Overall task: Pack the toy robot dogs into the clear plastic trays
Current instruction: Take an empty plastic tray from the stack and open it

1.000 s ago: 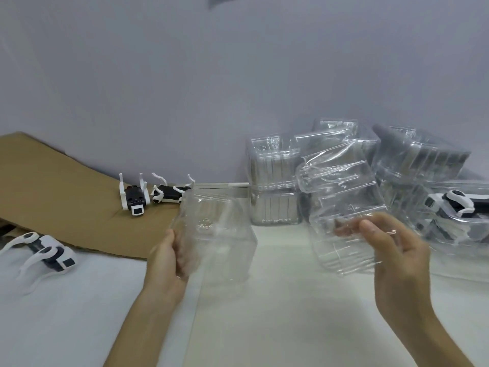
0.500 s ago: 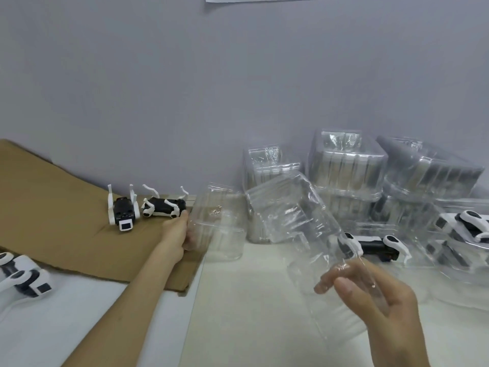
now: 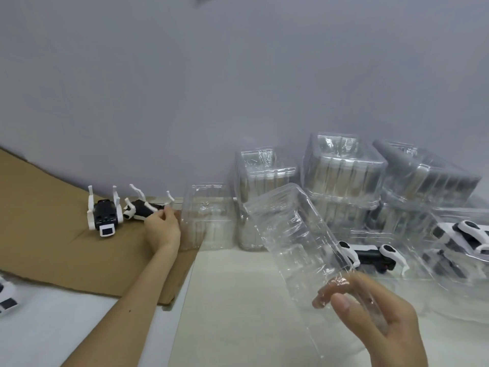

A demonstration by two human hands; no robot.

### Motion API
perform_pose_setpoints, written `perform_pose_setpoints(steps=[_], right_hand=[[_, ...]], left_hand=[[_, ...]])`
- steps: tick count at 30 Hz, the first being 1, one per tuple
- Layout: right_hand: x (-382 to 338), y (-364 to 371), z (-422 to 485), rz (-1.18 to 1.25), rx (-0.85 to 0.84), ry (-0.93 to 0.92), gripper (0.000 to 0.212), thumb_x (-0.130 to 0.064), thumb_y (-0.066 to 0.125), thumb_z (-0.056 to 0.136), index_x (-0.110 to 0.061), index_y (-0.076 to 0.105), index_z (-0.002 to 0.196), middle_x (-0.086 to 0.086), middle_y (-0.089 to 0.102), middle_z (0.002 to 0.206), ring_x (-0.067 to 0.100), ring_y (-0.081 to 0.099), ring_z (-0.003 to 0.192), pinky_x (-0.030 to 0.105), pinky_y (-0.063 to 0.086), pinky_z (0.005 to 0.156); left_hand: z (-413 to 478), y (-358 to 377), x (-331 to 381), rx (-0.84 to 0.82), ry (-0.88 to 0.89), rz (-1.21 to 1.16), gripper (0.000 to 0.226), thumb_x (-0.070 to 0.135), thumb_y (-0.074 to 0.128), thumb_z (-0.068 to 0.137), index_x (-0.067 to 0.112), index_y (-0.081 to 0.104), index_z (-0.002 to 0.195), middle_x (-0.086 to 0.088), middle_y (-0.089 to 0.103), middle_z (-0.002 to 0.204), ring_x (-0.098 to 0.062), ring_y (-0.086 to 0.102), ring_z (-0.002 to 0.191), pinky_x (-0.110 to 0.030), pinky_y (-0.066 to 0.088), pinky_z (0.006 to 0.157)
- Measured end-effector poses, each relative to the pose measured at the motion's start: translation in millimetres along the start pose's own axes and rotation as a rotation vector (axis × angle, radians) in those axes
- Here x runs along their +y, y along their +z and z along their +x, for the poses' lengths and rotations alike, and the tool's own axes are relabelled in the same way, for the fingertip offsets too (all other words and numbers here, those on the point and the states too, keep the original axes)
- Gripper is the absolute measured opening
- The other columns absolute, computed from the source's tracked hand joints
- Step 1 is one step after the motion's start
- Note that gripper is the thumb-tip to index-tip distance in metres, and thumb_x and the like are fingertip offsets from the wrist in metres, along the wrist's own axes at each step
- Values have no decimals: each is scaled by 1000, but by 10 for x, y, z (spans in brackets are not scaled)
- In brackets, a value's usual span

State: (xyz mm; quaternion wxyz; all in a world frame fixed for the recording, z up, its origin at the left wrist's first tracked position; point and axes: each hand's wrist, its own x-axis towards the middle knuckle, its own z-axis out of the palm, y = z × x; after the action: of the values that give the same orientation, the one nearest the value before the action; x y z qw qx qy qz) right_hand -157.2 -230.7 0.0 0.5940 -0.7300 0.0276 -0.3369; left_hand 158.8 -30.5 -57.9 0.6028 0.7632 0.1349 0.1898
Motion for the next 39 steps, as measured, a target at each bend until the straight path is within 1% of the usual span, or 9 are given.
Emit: perform_pose_setpoints(steps=[4, 9, 13, 16, 19, 24, 31, 35, 39], right_hand=[[33, 2, -12, -36, -36, 16, 10, -27, 67, 73, -24, 74, 79, 9, 75, 78, 18, 69, 82, 33, 50, 81], [63, 22, -44, -34, -78, 32, 10, -31, 67, 79, -28, 74, 85, 4, 74, 87, 17, 68, 89, 30, 50, 85], [67, 70, -76, -30, -98, 33, 15, -45, 67, 82, -33, 71, 90, -2, 74, 89, 13, 67, 94, 13, 44, 80], [63, 96, -138, 38, -200, 82, 38, -60, 55, 82, -37, 67, 110, -5, 75, 99, 9, 66, 105, 8, 42, 83], [83, 89, -200, 133, -329, 129, 56, -62, 49, 86, -35, 55, 134, -10, 69, 119, 2, 58, 121, 3, 37, 91], [36, 69, -170, -9, -319, -8, 41, -58, 44, 93, -48, 59, 130, -13, 65, 120, 7, 56, 123, 8, 38, 95], [132, -164, 35, -237, 177, -58, 33, -30, 70, 90, -38, 61, 121, -20, 56, 125, 3, 53, 120, 18, 40, 98], [134, -291, 141, -115, 52, 255, 64, -38, 82, 80, -37, 49, 136, -22, 53, 131, -1, 49, 125, 32, 37, 107], [125, -321, 164, 9, -77, 353, 67, -54, 75, 63, -40, 58, 126, -19, 66, 120, -8, 59, 112, 21, 40, 91]], left_hand=[[-143, -172, 63, -160, -148, -248, 40, 30, 37, 105, 17, 67, 82, -10, 72, 91, -27, 69, 85, -43, 57, 86], [-874, -473, 293, -85, 154, -258, 21, 22, 45, 99, 20, 63, 90, 1, 69, 89, -22, 67, 91, -45, 52, 85], [-1773, -733, 472, -475, 295, -374, 31, 34, 49, 93, 14, 69, 81, -2, 72, 78, -15, 66, 73, -31, 51, 67], [-2240, -882, 547, -925, 306, -399, 40, 53, 51, 90, 22, 72, 104, -6, 75, 105, -21, 70, 100, -30, 53, 85], [-2441, -936, 545, -1008, 331, -370, 32, 51, 65, 85, 29, 70, 108, 1, 71, 124, -17, 66, 117, -27, 50, 95], [-2281, -973, 538, -913, 9, -613, 51, 63, 88, 56, 19, 77, 80, 0, 67, 133, -27, 68, 117, -37, 57, 90], [-1929, -1052, 385, -1056, -479, -897, 26, 32, 60, 89, 14, 62, 69, -17, 64, 134, -42, 63, 121, -51, 60, 75], [-1849, -1120, 387, -1102, -597, -902, 18, 30, 62, 81, 12, 60, 82, -18, 69, 118, -41, 70, 105, -41, 56, 43], [-1798, -1134, 359, -1109, -674, -871, 30, 31, 57, 85, 7, 66, 70, -17, 73, 104, -38, 74, 90, -32, 48, 31]])
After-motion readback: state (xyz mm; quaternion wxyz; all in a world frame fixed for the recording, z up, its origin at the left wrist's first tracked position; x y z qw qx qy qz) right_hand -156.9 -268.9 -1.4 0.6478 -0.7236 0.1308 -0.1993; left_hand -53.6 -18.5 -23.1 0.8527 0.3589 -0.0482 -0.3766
